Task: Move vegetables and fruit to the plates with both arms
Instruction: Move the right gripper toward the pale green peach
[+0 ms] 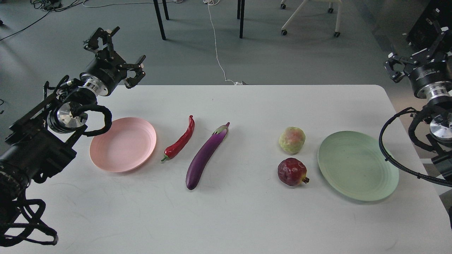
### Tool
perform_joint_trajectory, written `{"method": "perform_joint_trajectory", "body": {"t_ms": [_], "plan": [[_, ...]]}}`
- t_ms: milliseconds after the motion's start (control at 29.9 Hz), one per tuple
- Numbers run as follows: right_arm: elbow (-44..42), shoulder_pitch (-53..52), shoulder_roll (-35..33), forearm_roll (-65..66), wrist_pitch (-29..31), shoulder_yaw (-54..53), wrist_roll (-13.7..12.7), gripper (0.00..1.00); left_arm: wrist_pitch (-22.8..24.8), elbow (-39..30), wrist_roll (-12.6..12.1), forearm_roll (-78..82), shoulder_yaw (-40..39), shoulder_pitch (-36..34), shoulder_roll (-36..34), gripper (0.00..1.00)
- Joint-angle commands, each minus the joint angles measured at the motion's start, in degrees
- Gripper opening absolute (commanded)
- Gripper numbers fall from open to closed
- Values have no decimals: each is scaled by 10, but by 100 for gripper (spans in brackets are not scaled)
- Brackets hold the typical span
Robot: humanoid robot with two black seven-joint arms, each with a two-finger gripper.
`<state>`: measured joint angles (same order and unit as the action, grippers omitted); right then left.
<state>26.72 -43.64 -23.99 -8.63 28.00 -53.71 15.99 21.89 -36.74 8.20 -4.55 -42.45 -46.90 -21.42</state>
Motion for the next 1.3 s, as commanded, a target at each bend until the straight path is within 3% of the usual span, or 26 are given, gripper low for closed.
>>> {"method": "perform_joint_trajectory", "body": {"t_ms": [0, 301, 468, 668, 1002, 1203, 1269], "plan": [[-4, 0, 5, -1, 0, -3, 2, 99, 0, 0, 2, 1, 0, 1, 2, 98], [13, -24, -6, 8, 0, 46, 1, 99, 6, 1, 2, 0, 0, 1, 3, 98], [36, -114, -41, 34, 0, 197, 2, 99, 10, 4, 2, -1, 0, 4, 0, 98], [40, -258, -30, 59, 0, 405, 4, 99, 24, 9, 8, -5, -11, 3, -4, 98], [121, -455, 76, 322, 0, 750, 9, 99, 32, 9, 8, -40, -30, 8, -11, 98], [158, -476, 132, 526, 0, 893, 14, 98, 32, 9, 8, -45, -31, 15, -17, 98], [166, -475, 145, 606, 0, 930, 28, 97, 33, 9, 9, -45, -33, 19, -20, 98]]}}
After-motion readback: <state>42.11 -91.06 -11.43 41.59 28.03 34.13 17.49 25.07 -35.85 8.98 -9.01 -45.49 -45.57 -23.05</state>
